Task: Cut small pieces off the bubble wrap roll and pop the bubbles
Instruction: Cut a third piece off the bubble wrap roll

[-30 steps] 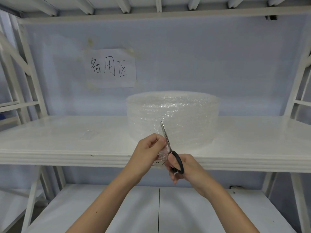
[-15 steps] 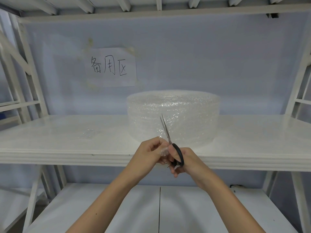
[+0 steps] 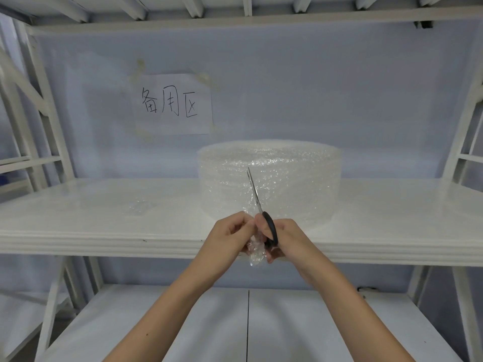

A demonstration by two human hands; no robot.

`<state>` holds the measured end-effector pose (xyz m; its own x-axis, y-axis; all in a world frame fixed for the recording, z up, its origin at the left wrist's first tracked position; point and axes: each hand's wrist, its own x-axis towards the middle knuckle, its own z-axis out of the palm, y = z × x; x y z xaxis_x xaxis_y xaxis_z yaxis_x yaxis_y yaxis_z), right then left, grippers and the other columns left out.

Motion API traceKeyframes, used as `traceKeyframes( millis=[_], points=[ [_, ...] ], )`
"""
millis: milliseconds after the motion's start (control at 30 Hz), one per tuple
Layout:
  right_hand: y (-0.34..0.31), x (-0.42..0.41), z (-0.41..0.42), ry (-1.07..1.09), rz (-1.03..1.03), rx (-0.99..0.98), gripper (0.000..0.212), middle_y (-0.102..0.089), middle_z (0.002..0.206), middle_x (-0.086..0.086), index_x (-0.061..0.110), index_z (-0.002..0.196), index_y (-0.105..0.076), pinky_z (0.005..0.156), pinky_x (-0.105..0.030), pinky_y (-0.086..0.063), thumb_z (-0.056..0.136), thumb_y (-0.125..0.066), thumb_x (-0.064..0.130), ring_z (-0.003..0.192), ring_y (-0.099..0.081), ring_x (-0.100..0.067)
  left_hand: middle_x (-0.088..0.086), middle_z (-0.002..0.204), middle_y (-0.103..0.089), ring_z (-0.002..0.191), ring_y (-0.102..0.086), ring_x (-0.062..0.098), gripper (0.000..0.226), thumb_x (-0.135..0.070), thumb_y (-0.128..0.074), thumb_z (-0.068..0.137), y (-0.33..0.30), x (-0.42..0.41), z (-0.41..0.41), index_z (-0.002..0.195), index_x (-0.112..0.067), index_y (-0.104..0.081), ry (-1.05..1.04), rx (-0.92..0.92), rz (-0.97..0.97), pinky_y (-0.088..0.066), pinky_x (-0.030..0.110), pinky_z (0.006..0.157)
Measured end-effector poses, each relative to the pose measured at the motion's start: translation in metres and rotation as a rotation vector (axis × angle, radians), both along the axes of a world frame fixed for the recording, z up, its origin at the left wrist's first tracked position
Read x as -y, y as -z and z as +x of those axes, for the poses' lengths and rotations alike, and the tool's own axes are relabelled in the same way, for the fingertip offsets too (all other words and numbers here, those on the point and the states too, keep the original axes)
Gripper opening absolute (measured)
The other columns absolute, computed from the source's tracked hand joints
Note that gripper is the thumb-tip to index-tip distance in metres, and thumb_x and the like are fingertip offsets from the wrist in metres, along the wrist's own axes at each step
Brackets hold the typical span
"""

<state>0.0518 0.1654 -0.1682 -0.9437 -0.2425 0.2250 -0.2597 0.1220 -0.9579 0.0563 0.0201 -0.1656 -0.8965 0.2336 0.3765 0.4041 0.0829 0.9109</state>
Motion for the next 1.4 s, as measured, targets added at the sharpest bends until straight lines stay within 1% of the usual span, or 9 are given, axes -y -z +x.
traceKeyframes(
  millis=[167, 467, 600, 800, 967, 1067, 1167, 1300, 1400],
  points=[
    [-0.003, 0.001, 0.001, 0.011, -0.02, 0.003, 0.048, -0.054, 0.062, 0.0, 0.017, 0.056, -0.055, 0.051, -0.024, -0.044, 0.077, -0.062, 0.06, 0.045, -0.048, -0.015, -0.011, 0.057, -0.061, 0.052, -0.053, 0.004, 0.025, -0.01, -0.052, 0.098, -0.002, 0.003, 0.004, 0.075, -0.006, -0.061, 0.001, 0.002, -0.023, -0.044, 0.016, 0.056],
    [-0.014, 0.003, 0.0, -0.008, -0.043, -0.037, 0.045, -0.055, 0.059, 0.006, 0.025, 0.045, -0.058, 0.05, -0.025, -0.046, 0.08, -0.06, 0.053, 0.044, -0.048, -0.015, -0.01, 0.054, -0.061, 0.049, -0.053, 0.002, 0.023, -0.005, -0.049, 0.099, -0.005, 0.003, 0.012, 0.078, -0.004, -0.058, 0.043, 0.016, 0.01, -0.045, 0.015, 0.054],
    [-0.017, 0.004, -0.002, 0.002, -0.052, -0.028, 0.052, -0.057, 0.058, 0.002, 0.016, 0.056, -0.052, 0.053, -0.028, -0.047, 0.077, -0.061, 0.063, 0.047, -0.049, -0.018, -0.012, 0.054, -0.061, 0.049, -0.053, 0.002, 0.026, -0.004, -0.049, 0.098, -0.004, 0.004, 0.014, 0.074, -0.008, -0.057, 0.045, 0.026, -0.007, -0.044, 0.014, 0.054],
    [-0.028, 0.008, -0.002, 0.04, -0.065, -0.074, 0.051, -0.052, 0.065, -0.009, 0.021, 0.048, -0.054, 0.053, -0.026, -0.046, 0.073, -0.065, 0.065, 0.045, -0.047, -0.018, -0.011, 0.061, -0.057, 0.057, -0.05, 0.011, 0.042, -0.005, -0.053, 0.096, 0.005, 0.01, 0.012, 0.06, -0.024, -0.062, 0.035, 0.044, -0.032, -0.046, 0.02, 0.06],
    [-0.048, 0.006, 0.024, 0.039, -0.155, -0.191, 0.044, -0.075, 0.078, -0.004, 0.013, 0.063, -0.071, 0.048, -0.027, -0.052, 0.066, -0.065, 0.056, 0.05, -0.063, -0.02, -0.005, 0.062, -0.057, 0.059, -0.053, 0.013, 0.031, -0.006, -0.054, 0.095, 0.011, 0.017, 0.009, 0.065, -0.013, -0.059, 0.018, 0.076, 0.017, -0.048, 0.021, 0.061],
    [-0.059, -0.008, 0.037, 0.153, -0.202, -0.289, 0.041, -0.078, 0.083, -0.003, 0.012, 0.076, -0.074, 0.042, -0.025, -0.052, 0.063, -0.066, 0.05, 0.058, -0.07, -0.021, 0.006, 0.072, -0.065, 0.065, -0.058, 0.014, 0.023, -0.01, -0.058, 0.095, 0.012, 0.02, 0.007, 0.074, -0.007, -0.066, 0.014, 0.091, 0.033, -0.052, 0.022, 0.065],
    [-0.058, -0.038, 0.031, 0.394, -0.193, -0.297, 0.024, -0.076, 0.081, -0.004, 0.013, 0.081, -0.073, 0.042, -0.026, -0.052, 0.08, -0.068, 0.036, 0.058, -0.07, -0.018, 0.023, 0.083, -0.07, 0.071, -0.064, 0.017, 0.017, -0.013, -0.064, 0.092, 0.014, 0.022, 0.004, 0.087, 0.0, -0.073, 0.003, 0.101, 0.054, -0.057, 0.024, 0.071],
    [-0.038, -0.09, 0.005, 0.654, -0.111, -0.19, 0.037, -0.074, 0.079, -0.013, 0.003, 0.083, -0.072, 0.046, -0.028, -0.054, 0.086, -0.069, 0.04, 0.062, -0.072, -0.025, 0.012, 0.075, -0.075, 0.079, -0.069, 0.025, 0.01, -0.011, -0.067, 0.09, 0.014, 0.023, 0.0, 0.096, -0.008, -0.074, -0.023, 0.102, 0.109, -0.058, 0.032, 0.075],
    [-0.028, -0.119, -0.008, 0.795, -0.013, -0.063, 0.046, -0.073, 0.07, -0.018, -0.002, 0.078, -0.072, 0.053, -0.03, -0.054, 0.082, -0.072, 0.044, 0.053, -0.067, -0.027, 0.012, 0.071, -0.075, 0.063, -0.067, 0.021, 0.01, -0.012, -0.066, 0.091, 0.011, 0.025, 0.0, 0.099, -0.012, -0.072, -0.039, 0.092, 0.131, -0.056, 0.03, 0.066]
  ],
)
